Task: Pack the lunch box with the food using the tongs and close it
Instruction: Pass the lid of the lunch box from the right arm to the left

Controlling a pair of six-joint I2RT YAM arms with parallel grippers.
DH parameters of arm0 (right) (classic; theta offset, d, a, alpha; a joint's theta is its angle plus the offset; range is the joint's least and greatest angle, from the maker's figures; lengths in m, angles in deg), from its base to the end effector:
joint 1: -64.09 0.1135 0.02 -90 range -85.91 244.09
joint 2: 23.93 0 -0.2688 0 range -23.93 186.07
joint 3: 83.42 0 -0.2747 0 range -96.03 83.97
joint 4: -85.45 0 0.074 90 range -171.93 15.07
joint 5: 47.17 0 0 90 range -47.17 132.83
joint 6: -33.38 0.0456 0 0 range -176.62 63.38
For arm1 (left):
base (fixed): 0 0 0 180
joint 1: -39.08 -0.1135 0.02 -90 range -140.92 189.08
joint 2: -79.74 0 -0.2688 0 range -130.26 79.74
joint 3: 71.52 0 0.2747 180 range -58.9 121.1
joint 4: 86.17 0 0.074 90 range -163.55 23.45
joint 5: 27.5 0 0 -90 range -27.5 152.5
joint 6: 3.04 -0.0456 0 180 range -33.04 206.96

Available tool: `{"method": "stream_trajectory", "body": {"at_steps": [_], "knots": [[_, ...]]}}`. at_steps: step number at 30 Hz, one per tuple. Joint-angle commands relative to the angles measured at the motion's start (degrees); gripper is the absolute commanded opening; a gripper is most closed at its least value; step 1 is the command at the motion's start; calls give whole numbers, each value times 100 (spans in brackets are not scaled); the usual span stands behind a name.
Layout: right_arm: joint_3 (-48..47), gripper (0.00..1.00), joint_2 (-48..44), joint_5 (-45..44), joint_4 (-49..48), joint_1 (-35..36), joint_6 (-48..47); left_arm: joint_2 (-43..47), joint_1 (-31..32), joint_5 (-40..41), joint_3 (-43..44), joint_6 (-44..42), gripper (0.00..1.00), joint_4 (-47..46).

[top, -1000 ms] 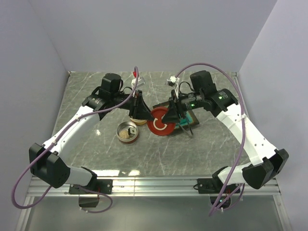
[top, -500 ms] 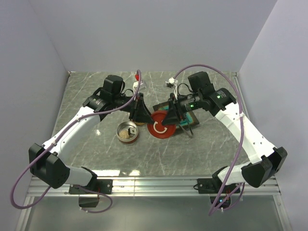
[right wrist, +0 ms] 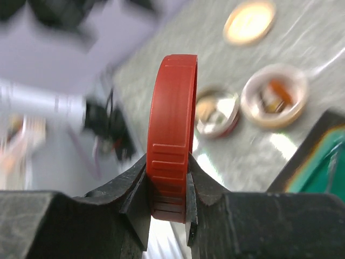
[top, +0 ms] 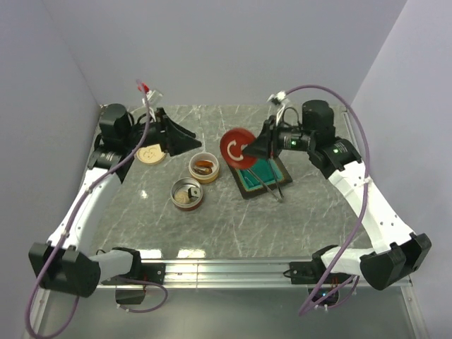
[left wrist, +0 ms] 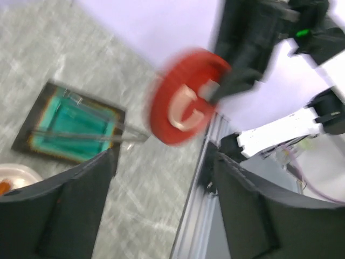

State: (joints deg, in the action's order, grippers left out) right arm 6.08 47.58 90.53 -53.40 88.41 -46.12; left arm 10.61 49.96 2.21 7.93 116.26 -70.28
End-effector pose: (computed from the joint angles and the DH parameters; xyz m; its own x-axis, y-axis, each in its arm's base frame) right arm 0.2517 0.1508 0.4183 -0.5022 -0.0924 -0.8598 -0.8236 0.3539 0.4431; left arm 0.2779 -0.0938 0.4045 -0.5443 -0.1424 -0.8267 0.7752 0.2911 -0.5606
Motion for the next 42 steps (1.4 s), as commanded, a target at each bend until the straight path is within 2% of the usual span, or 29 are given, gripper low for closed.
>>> {"method": "stream_trajectory", "body": {"at_steps": [1, 3, 4, 5, 9, 12, 16, 18, 24, 32, 42], "knots": [[-25, 0, -260, -585, -1745, -129, 1391, 592, 90, 211, -213, 997, 82, -1301], [45, 0, -304, -779, -2061, -120, 1926, 628, 99, 97, -354, 1673, 86, -1941], [150, 0, -339, -980, -2132, -120, 2112, 628, 117, 149, -503, 1954, 92, -2170], [203, 0, -365, -1226, -2255, -120, 2288, 611, 152, 228, -556, 2374, 93, -2538], [440, 0, -365, -1167, -2528, -120, 3105, 602, 467, 632, -802, 2721, 94, -3067], [783, 0, -435, -1351, -2730, -76, 3326, 567, 705, 1027, -943, 2827, 92, -3218], [828, 0, -436, -1597, -2713, 82, 2968, 417, 960, 1291, -839, 2627, 86, -2930], [793, 0, -488, -1912, -2572, 231, 2608, 400, 1048, 1554, -777, 2424, 86, -2719], [740, 0, -532, -2186, -2520, 529, 2300, 294, 1145, 1995, -777, 2203, 85, -2138], [652, 0, -524, -2721, -2423, 873, 2026, 145, 1303, 2162, -592, 2071, 85, -2059], [626, 0, -418, -2854, -2616, 1040, 2122, 92, 1356, 2180, -732, 2238, 85, -2119]]}}
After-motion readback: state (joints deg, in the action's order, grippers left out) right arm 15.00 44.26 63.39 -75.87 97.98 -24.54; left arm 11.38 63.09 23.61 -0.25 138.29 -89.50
